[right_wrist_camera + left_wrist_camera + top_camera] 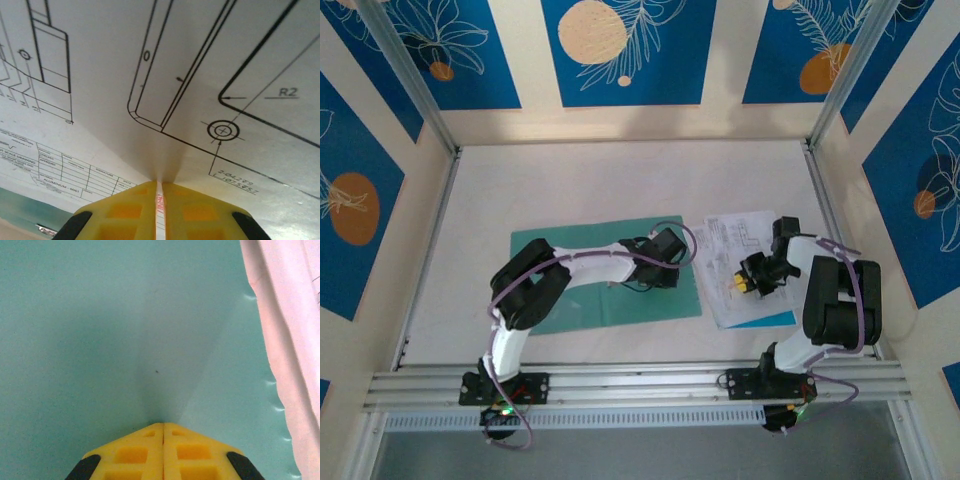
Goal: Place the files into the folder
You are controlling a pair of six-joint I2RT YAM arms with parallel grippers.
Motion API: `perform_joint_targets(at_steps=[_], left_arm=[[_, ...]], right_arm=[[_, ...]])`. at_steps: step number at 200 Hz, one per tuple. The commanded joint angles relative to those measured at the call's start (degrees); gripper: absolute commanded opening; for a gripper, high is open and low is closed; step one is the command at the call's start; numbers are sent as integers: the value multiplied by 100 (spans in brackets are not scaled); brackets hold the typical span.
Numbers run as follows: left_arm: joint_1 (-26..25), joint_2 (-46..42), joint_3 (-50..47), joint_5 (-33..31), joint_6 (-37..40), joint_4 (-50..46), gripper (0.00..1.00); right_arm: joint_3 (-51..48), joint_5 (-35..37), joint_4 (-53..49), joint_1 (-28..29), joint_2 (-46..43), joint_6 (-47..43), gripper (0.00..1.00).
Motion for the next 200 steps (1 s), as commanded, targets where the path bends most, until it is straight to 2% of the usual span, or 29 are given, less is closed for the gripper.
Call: perform_joint_targets(at_steps=[1, 32, 64, 123, 152, 174, 200], left_arm=[[71, 406, 163, -47, 190, -120, 6], [71, 559, 355, -6, 217, -134, 6], [69, 557, 399, -16, 239, -126, 6], [71, 500, 488, -41, 327, -199, 6], [93, 508, 514, -63, 363, -238, 5], [155, 519, 497, -77, 384, -250, 5], [309, 536, 496, -43, 481, -261, 5]], right_arm=[[9, 367, -306, 114, 224, 190, 13], [11, 272, -260, 81, 150, 208, 10], [69, 526, -435, -119, -518, 93, 12], [20, 575, -717, -1630, -625, -379, 12], [33, 535, -716, -2122, -486, -393, 12], [-25, 477, -799, -2195, -397, -269, 12], [-171, 497, -815, -1937, -340, 67, 12]])
